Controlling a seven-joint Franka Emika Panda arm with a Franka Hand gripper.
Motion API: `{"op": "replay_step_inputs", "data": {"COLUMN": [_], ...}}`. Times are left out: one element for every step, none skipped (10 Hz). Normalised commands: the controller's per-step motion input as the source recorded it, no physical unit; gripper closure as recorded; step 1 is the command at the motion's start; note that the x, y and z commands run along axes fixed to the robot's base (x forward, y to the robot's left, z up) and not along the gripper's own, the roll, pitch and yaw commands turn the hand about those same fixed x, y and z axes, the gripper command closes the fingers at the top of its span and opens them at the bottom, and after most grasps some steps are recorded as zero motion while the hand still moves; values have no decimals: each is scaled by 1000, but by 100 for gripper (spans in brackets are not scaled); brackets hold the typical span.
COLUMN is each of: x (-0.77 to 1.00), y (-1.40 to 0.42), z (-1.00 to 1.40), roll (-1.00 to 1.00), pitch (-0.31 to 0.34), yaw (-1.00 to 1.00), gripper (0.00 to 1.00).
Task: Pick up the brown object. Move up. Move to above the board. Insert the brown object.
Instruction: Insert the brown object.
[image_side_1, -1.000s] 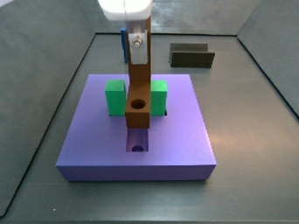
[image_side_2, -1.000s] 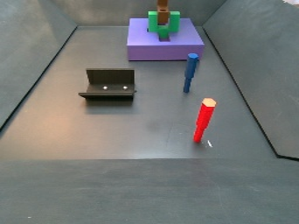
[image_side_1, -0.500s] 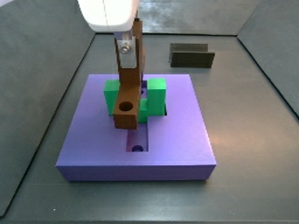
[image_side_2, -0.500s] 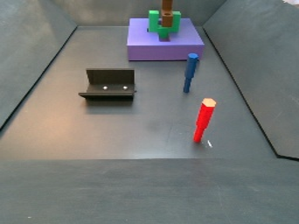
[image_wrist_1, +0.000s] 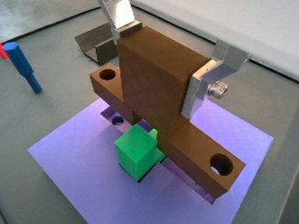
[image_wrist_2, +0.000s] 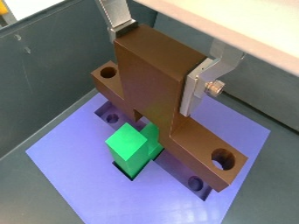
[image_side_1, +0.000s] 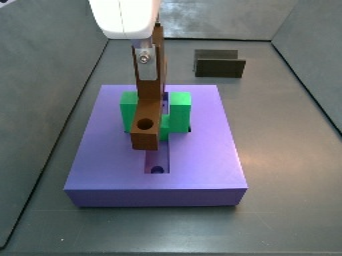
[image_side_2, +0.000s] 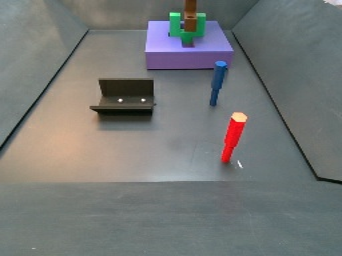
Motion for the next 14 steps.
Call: {"op": "replay_step_inputs", "data": {"x": [54,26,3,0,0,80,214,260,240,114,17,-14,0,0], "y": [-134,-114,0,0,0,0,0,23,86,40,20,0,0,-20], "z": [-129,-214,-326,-334,-309,-217,-86,0,0,-86,-177,-269,-289,-277], "roll": [0,0,0,0,0,0,0,7,27,83,170,294,346,356], "pitch": [-30,-63,-60,-47,-43,-19,0,11,20,0,0,0,4,11], "yaw": [0,0,0,0,0,0,46,109,163,163,149,111,117,143], "gripper": [100,100,100,100,100,100,100,100,100,100,100,100,100,100]}}
